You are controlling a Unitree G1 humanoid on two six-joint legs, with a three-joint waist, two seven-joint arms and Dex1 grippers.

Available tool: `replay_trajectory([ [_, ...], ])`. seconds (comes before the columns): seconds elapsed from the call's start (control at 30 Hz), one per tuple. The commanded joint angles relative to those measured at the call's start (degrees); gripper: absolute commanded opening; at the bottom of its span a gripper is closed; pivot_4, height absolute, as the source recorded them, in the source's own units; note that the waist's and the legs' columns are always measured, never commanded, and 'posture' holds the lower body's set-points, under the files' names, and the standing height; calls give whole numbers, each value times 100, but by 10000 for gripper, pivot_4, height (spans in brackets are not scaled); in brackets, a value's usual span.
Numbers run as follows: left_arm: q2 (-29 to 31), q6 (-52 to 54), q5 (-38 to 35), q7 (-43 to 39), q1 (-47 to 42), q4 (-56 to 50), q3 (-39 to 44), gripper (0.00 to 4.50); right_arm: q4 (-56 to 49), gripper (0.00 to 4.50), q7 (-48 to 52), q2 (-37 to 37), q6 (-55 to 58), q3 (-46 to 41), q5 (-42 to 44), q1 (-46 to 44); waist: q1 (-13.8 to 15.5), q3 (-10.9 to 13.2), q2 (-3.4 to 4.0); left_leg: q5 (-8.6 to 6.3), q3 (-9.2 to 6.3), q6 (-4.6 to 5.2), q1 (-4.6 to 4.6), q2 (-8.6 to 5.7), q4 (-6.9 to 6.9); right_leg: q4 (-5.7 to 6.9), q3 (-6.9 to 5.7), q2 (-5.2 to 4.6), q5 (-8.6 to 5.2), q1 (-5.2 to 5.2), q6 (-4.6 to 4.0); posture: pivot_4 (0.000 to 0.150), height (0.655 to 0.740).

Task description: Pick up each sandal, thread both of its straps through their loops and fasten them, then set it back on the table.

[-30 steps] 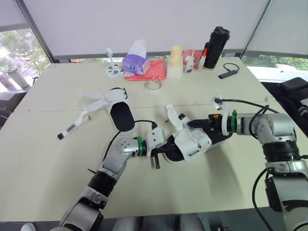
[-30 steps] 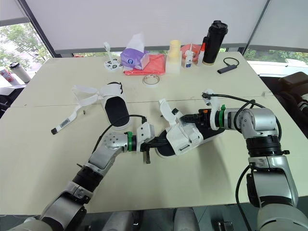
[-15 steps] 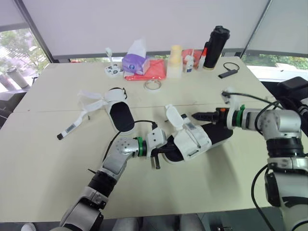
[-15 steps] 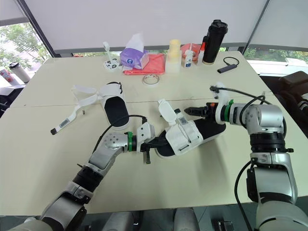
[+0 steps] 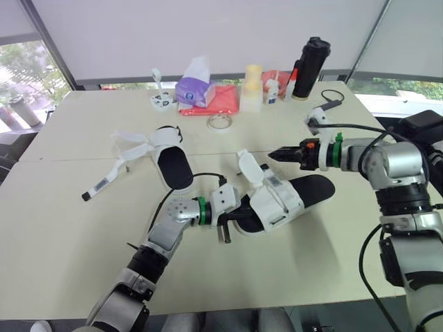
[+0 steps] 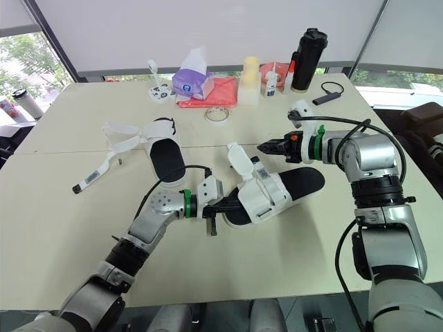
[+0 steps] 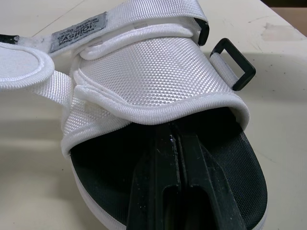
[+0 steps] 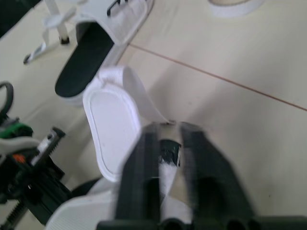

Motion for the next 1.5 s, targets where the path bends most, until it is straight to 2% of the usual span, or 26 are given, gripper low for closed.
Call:
replay_trajectory([
  [0.03,19,-31,36,-17,-4,-62,-45,0,38,377,264,-160,-343,178,-269,-77,-2,0,0,0,0,0,0,0,0,0,0,0,0,0,0,1500,7400],
  [0.2,44,-44,47,-18,-11,-65,-43,0,122,377,751,-226,-654,614,-613,-23,-4,0,0,0,0,0,0,0,0,0,0,0,0,-1,0,1500,7400],
  [0.57,53,-44,46,-6,2,-67,-47,0,128,377,1186,-157,-754,917,-896,58,-2,0,0,0,0,-1,0,0,0,0,0,0,0,-1,0,1500,7400],
  [0.77,58,-45,59,0,15,-80,-56,0,111,377,1231,-209,-1245,1412,-1533,147,-3,0,0,0,0,-1,0,0,0,0,0,1,0,-1,0,1500,7400],
  [1.2,102,-64,11,-22,-45,-123,4,0,-46,377,792,-516,-1089,488,-1469,-96,4,0,0,0,-1,-2,0,0,0,0,1,0,0,-1,0,1500,7400],
  [1.3,127,-68,2,-48,-91,-152,17,0,-410,377,690,-754,-875,303,-1417,158,4,0,1,0,0,-2,0,0,-1,0,1,0,0,-2,0,1500,7400],
  [1.5,203,-46,-43,-105,-179,-225,58,0,-1729,377,514,-1235,-287,22,-1239,1305,18,0,0,0,1,-2,-2,-1,-3,-1,1,-2,0,-2,0,1500,7400],
])
